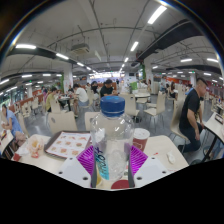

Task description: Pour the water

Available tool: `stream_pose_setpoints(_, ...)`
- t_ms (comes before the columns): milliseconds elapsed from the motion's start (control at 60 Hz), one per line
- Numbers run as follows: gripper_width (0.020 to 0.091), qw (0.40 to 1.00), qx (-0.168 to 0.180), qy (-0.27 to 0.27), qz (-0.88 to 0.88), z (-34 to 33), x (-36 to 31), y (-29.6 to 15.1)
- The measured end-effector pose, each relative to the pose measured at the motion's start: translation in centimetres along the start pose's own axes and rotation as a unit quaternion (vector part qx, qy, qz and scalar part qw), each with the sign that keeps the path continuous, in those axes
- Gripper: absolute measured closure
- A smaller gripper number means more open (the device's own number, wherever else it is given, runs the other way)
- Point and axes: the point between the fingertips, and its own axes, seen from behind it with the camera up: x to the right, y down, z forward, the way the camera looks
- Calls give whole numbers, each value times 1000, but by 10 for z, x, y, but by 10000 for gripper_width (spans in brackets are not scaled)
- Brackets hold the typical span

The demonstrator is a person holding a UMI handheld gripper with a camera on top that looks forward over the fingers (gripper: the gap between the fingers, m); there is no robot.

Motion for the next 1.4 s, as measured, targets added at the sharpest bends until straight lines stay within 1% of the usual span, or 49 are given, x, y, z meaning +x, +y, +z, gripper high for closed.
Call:
stream_pose_setpoints(83,682,999,-20,15,-27,13,30,32)
stream_pose_setpoints(217,681,998,-51,9,-47,34,41,82)
stream_pose_setpoints(367,681,997,-65,0,-49,47,34,115)
stream_pose_setpoints(433,665,996,-74,0,-52,45,38,129)
stream_pose_setpoints(450,660,997,-63,-1,-50,43,40,126)
stream_pose_setpoints(467,664,997,-60,-1,-47,43,40,126)
stream_pose_setpoints(517,639,998,-59,1,-37,41,42,128)
stream_pose_setpoints(533,629,998,-59,3,-36,50,35,129)
stream_pose_setpoints(600,570,998,-57,5,-40,47,37,129)
stream_pose_setpoints(667,511,997,-70,12,-32,41,41,130)
stream_pose_setpoints(733,380,995,-87,32,-30,35,47,132)
stream_pose_setpoints(800,246,992,-114,52,-29,19,49,137)
stream_pose_setpoints(850,265,990,-119,63,-34,3,52,135)
stream_pose_setpoints(883,260,988,-129,72,-38,-7,52,135)
stream_pose_setpoints(900,251,988,-130,71,-36,-18,53,135)
stream_pose_setpoints(933,256,988,-136,72,-33,-34,50,134)
stream_pose_setpoints(1050,253,981,-179,67,-9,-86,29,143)
stream_pose_setpoints(1133,253,978,-198,64,-4,-115,8,143)
stream_pose_setpoints(1150,245,979,-196,61,0,-122,7,143)
stream_pose_setpoints(1183,255,978,-199,59,5,-132,0,142)
stream_pose_setpoints(1267,252,978,-202,58,10,-150,-15,137)
stream_pose_setpoints(1400,252,980,-188,65,-1,-163,-23,125)
